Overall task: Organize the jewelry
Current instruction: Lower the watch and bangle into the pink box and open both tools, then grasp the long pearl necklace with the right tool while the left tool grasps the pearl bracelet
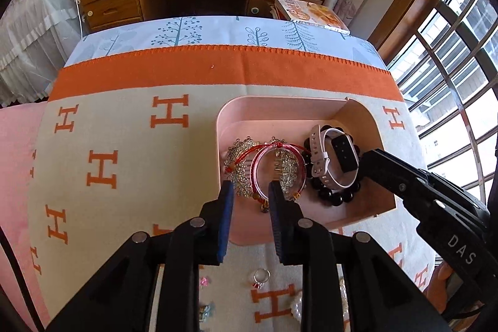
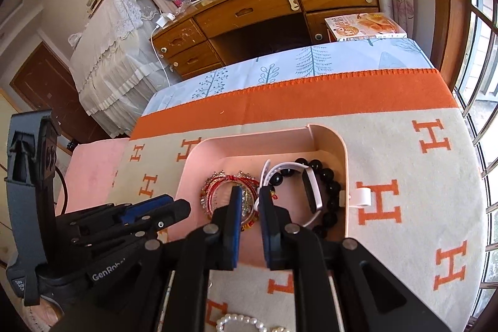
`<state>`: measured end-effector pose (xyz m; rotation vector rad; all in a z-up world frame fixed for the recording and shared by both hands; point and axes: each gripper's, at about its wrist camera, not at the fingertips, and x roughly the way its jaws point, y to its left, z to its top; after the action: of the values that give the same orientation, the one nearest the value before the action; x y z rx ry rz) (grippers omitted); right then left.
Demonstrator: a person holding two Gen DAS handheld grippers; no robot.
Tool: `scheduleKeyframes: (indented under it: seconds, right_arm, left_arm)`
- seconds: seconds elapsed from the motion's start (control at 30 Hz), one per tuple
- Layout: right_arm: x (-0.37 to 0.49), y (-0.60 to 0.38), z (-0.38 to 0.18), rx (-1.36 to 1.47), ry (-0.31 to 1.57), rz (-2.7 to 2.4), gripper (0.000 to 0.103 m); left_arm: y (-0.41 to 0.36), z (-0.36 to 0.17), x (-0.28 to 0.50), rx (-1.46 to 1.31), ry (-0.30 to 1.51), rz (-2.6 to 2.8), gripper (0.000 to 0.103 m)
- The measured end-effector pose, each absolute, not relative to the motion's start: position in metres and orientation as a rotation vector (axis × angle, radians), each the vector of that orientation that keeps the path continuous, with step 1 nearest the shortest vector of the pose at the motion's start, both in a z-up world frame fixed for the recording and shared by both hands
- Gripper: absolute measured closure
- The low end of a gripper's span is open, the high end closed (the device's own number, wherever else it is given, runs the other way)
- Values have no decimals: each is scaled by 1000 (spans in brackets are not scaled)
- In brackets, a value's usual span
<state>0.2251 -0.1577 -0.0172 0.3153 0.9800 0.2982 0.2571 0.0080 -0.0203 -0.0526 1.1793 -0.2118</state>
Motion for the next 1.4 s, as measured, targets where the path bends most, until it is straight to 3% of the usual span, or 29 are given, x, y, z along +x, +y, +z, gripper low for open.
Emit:
scheduleKeyframes:
  seconds: [0.13, 0.3, 0.77, 1.4]
  right_arm:
    - [204, -158, 0, 302, 952, 319, 92]
    - [173, -158, 18, 278, 923, 348, 92]
    - [79, -159, 37, 189, 881, 391, 92]
    - [35, -176, -4, 99, 972, 385, 92]
  left_arm:
    - [15, -2, 236, -37, 1155, -207, 79]
    - [23, 19, 201, -22, 1109, -195, 65]
    - [37, 46, 101, 51, 1045, -228, 64]
    - [60, -13, 56, -4, 1169, -208, 64]
